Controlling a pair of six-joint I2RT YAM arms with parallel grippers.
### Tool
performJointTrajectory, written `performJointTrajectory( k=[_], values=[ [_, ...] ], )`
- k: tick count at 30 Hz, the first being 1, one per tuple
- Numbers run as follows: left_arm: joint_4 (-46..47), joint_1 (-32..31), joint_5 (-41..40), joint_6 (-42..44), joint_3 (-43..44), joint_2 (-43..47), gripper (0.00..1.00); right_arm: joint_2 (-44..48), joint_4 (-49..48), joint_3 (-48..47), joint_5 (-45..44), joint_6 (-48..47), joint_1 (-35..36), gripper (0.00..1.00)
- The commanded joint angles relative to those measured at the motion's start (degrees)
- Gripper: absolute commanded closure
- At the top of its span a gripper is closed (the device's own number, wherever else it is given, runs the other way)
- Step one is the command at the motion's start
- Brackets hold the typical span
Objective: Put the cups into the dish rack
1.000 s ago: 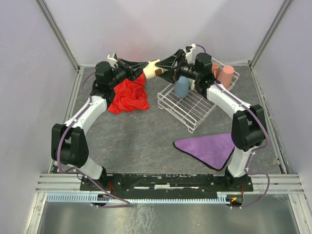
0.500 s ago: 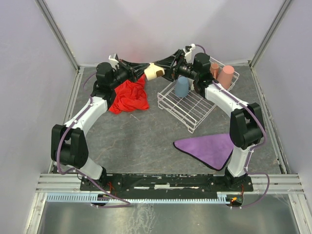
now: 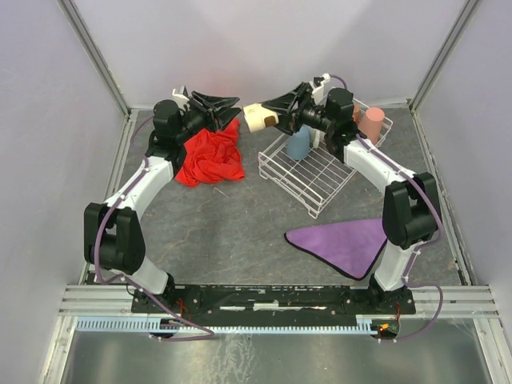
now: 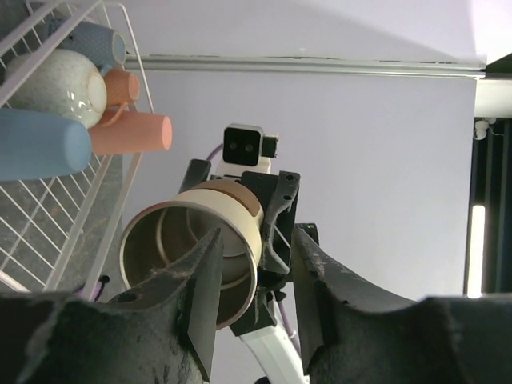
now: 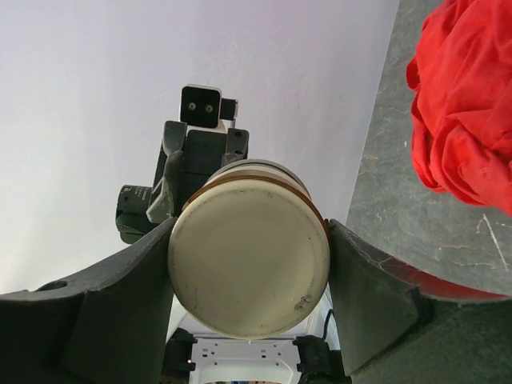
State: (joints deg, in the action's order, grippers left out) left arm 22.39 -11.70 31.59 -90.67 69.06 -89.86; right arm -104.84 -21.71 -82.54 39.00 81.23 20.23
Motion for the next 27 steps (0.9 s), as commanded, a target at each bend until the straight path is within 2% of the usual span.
performJointTrajectory(
  k=[1, 4, 7, 11, 15, 21, 24, 27],
  values=[
    [-0.8, 1.2, -0.3, 5.9, 3.1, -0.5, 0.54, 5.3, -0.1, 0.8, 1.2, -2.3, -2.4, 0.88],
    [-6.6, 2.3, -0.4, 12.1, 4.2, -0.4, 0.53, 7.3, 4.8, 1.5, 1.8, -5.9, -4.8, 0.89],
    [-17.7, 2.4, -1.4, 23.3, 7.6, -1.0, 0.52, 9.6, 14.4, 0.9, 2.0, -14.1, -7.6, 0.89],
    [-34.5, 1.7, -6.4, 39.5, 12.7, -1.9, 0.51, 11.7, 36.2, -5.2, -2.3, -32.0, -10.8, 0.90],
    [-42.3, 1.6, -13.1, 48.7, 12.6, -1.3, 0.50, 11.6, 51.1, -11.3, -8.5, -44.7, -12.3, 0.90],
    [-45.9, 1.6, -16.5, 53.3, 10.1, -1.5, 0.45, 10.9, 58.4, -13.4, -15.1, -52.0, -13.9, 0.93],
    [-46.0, 1.7, -16.8, 53.8, 9.7, -2.0, 0.35, 10.5, 60.8, -14.1, -19.0, -55.3, -14.6, 0.94],
    [-45.8, 1.7, -16.8, 53.7, 10.3, -2.6, 0.34, 10.1, 62.1, -14.2, -21.7, -57.6, -15.6, 0.96]
  ],
)
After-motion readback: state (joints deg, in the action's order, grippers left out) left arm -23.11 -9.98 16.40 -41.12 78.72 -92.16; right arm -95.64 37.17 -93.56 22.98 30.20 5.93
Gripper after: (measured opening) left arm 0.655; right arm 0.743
